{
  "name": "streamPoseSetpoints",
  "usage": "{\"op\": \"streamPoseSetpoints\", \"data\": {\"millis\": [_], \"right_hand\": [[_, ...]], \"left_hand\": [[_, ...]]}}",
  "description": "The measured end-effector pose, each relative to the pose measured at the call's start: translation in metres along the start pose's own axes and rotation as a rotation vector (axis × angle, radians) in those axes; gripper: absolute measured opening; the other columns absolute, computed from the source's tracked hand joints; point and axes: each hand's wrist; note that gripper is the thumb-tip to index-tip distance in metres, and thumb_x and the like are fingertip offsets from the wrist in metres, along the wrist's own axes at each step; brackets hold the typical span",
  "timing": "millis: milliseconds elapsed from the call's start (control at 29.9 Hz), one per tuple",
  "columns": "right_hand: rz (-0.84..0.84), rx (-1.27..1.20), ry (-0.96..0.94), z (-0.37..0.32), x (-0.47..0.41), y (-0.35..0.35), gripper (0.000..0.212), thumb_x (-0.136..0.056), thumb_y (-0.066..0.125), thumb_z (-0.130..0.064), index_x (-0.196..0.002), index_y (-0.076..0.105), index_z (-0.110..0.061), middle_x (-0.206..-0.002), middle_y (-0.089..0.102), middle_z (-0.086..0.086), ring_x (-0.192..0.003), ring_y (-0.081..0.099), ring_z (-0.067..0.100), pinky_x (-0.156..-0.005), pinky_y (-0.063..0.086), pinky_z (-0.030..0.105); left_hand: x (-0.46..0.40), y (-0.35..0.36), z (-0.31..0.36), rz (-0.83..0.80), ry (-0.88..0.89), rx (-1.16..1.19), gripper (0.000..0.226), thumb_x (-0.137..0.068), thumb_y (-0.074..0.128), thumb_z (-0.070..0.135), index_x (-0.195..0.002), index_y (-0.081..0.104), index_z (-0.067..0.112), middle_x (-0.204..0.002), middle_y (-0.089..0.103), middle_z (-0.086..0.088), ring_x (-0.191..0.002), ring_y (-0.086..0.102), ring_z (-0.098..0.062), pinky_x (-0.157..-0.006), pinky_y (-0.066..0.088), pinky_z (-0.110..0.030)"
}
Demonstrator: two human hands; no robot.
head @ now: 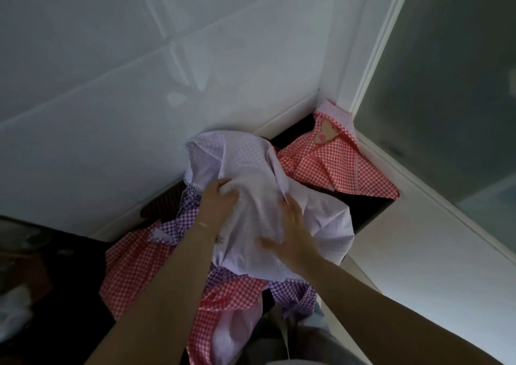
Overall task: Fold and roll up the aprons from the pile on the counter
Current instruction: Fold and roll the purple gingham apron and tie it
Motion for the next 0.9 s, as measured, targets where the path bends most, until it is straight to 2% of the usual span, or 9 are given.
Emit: {"op": "streamPoseSetpoints", "data": {"millis": [67,134,268,435,502,603,703,804,904], "right_hand": [[-0.068,0.132,-0.113,-0.001,0.000,0.008,0.111,-0.070,0.056,-0.074,-0.153,0.006,-0.020,-0.160,-0.006,-0.002,-0.146,-0.002,0.014,-0.115,0.012,0.037],[0.026,0.109,-0.091,-0.005,-0.005,0.014,0.085,-0.078,0.049,-0.066,-0.144,0.036,-0.014,-0.155,0.027,0.007,-0.144,0.021,0.020,-0.117,0.022,0.040],[0.253,-0.550,0.344,-0.026,-0.021,-0.013,0.019,-0.097,0.049,-0.028,-0.104,0.063,-0.017,-0.096,0.065,0.000,-0.098,0.061,0.024,-0.087,0.046,0.037],[0.360,-0.935,0.316,-0.054,-0.025,-0.068,0.030,-0.101,0.043,-0.023,-0.125,0.059,-0.015,-0.110,0.065,-0.002,-0.107,0.060,0.018,-0.099,0.046,0.037],[0.379,-1.007,0.308,-0.073,-0.022,-0.087,0.030,-0.100,0.043,-0.028,-0.122,0.061,-0.017,-0.107,0.065,-0.003,-0.101,0.060,0.015,-0.091,0.049,0.032],[0.370,-1.111,0.281,-0.095,-0.015,-0.109,0.035,-0.095,0.047,-0.047,-0.119,0.060,-0.025,-0.123,0.062,-0.001,-0.107,0.057,0.015,-0.097,0.045,0.036],[0.531,-0.902,0.239,-0.105,0.004,-0.110,0.049,-0.094,0.045,-0.054,-0.133,0.043,-0.023,-0.132,0.048,-0.002,-0.115,0.048,0.014,-0.101,0.040,0.037],[0.850,-0.574,0.048,-0.104,0.034,-0.090,0.039,-0.092,0.054,-0.049,-0.114,0.047,-0.018,-0.111,0.053,-0.002,-0.096,0.053,0.009,-0.083,0.046,0.030],[0.507,-0.427,0.025,-0.096,0.057,-0.065,0.048,-0.078,0.070,-0.051,-0.109,0.049,-0.021,-0.105,0.054,-0.007,-0.093,0.054,0.005,-0.079,0.044,0.022]], "left_hand": [[0.001,-0.005,0.017,0.029,-0.036,0.235,0.030,-0.088,0.064,0.015,-0.117,0.057,0.015,-0.108,0.064,-0.007,-0.093,0.061,-0.020,-0.082,0.051,-0.032],[0.003,-0.009,0.031,0.015,-0.110,0.437,0.025,-0.088,0.067,0.015,-0.111,0.059,0.016,-0.109,0.064,-0.011,-0.098,0.061,-0.026,-0.084,0.054,-0.038],[0.012,-0.024,0.043,-0.154,-0.033,0.749,0.055,-0.090,0.065,0.024,-0.138,0.041,0.013,-0.109,0.065,-0.009,-0.085,0.065,-0.019,-0.060,0.054,-0.028],[0.038,-0.034,0.025,-0.484,0.206,0.131,0.081,-0.063,0.072,0.069,-0.131,0.049,0.031,-0.129,0.059,0.006,-0.119,0.055,-0.013,-0.104,0.044,-0.038],[0.049,-0.030,0.020,-0.614,0.239,-0.039,0.083,-0.067,0.073,0.064,-0.135,0.050,0.022,-0.130,0.058,0.008,-0.121,0.053,-0.010,-0.104,0.043,-0.032],[0.062,-0.029,0.029,-0.474,0.299,-0.010,0.034,-0.089,0.064,0.039,-0.117,0.063,0.020,-0.106,0.067,0.009,-0.102,0.062,-0.013,-0.084,0.051,-0.026],[0.064,-0.033,0.043,-0.319,0.214,0.312,0.015,-0.095,0.057,0.033,-0.105,0.066,0.027,-0.104,0.069,-0.005,-0.092,0.064,-0.022,-0.077,0.054,-0.036],[0.064,-0.036,0.058,-0.308,0.030,0.632,0.040,-0.098,0.052,0.027,-0.136,0.050,0.016,-0.127,0.059,-0.005,-0.108,0.061,-0.022,-0.074,0.055,-0.031],[0.068,-0.044,0.077,-0.357,-0.224,0.711,0.050,-0.102,0.038,0.037,-0.143,0.039,0.009,-0.140,0.046,-0.008,-0.130,0.044,-0.029,-0.100,0.041,-0.038]]}}
Point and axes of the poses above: each hand's wrist, its own x-axis away from the middle knuckle, its own y-axis out of the palm, z = x × y
